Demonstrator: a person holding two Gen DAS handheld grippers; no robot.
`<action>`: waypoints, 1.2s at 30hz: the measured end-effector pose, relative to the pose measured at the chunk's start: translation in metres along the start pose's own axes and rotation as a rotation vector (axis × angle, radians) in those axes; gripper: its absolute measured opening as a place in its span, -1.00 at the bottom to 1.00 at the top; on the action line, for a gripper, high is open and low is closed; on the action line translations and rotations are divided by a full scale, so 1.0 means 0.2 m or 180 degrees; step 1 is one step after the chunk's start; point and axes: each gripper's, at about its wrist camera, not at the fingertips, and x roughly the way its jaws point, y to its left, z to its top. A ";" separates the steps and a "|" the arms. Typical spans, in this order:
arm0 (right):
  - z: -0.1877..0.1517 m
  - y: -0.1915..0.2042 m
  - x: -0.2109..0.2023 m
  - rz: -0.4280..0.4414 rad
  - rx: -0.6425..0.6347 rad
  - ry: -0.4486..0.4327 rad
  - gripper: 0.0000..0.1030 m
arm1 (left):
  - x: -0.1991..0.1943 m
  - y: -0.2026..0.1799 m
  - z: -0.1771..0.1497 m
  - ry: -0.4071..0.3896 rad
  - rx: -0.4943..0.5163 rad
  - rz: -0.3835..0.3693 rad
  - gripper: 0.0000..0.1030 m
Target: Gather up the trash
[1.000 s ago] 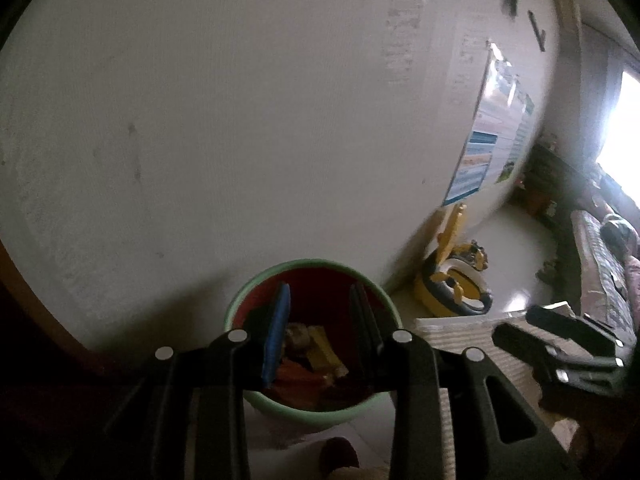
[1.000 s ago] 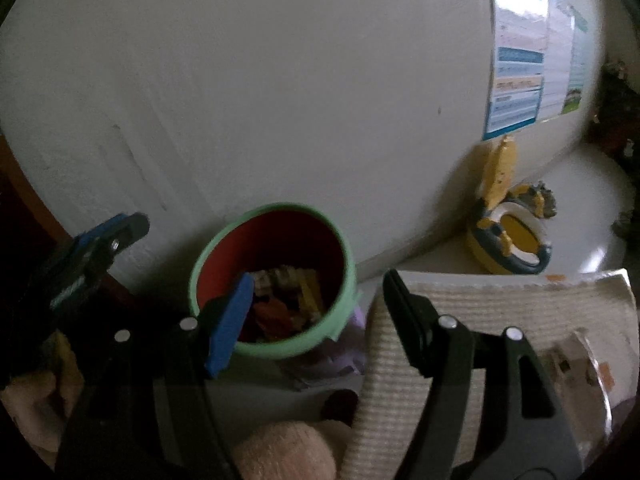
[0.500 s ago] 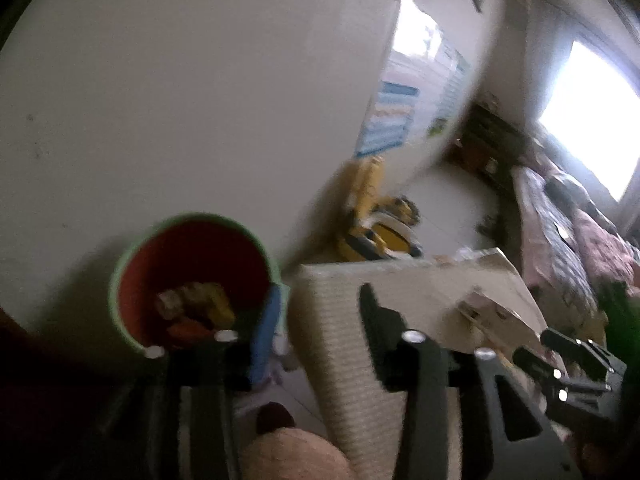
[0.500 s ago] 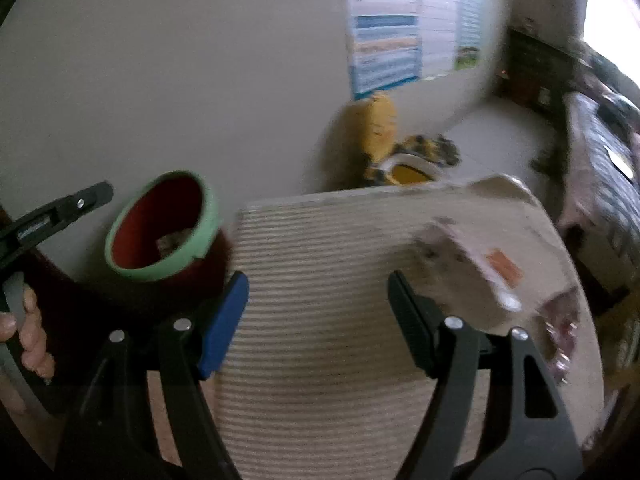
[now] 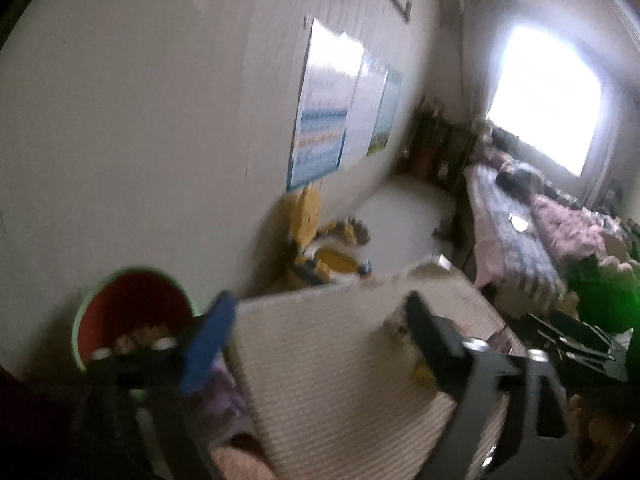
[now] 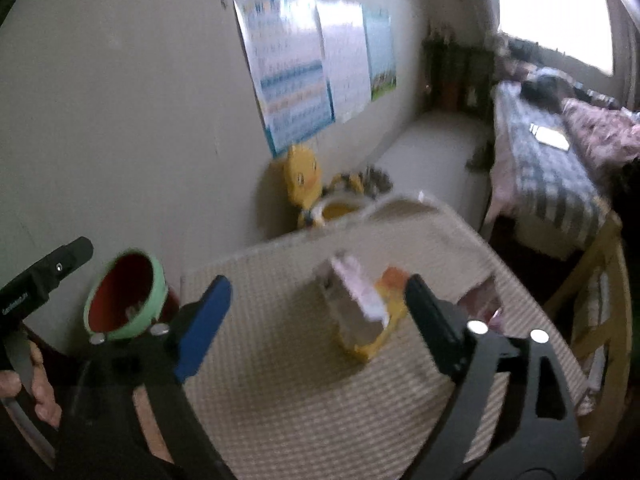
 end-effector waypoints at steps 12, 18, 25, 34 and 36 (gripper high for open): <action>0.10 -0.08 -0.33 -0.0372 0.0457 -0.1018 0.92 | -0.32 -0.08 0.21 -0.0781 -0.0071 0.0300 0.85; 0.09 -0.05 -0.39 -0.0549 0.0336 -0.1148 0.92 | -0.40 -0.06 0.21 -0.0893 -0.0159 0.0413 0.85; 0.07 -0.04 -0.41 -0.0542 0.0364 -0.1125 0.92 | -0.41 -0.11 0.19 -0.0827 -0.0010 0.0485 0.85; 0.06 -0.05 -0.40 -0.0506 0.0332 -0.1046 0.92 | -0.41 -0.11 0.20 -0.0773 0.0026 0.0545 0.85; 0.06 -0.05 -0.39 -0.0505 0.0324 -0.1024 0.92 | -0.41 -0.11 0.20 -0.0761 0.0042 0.0558 0.85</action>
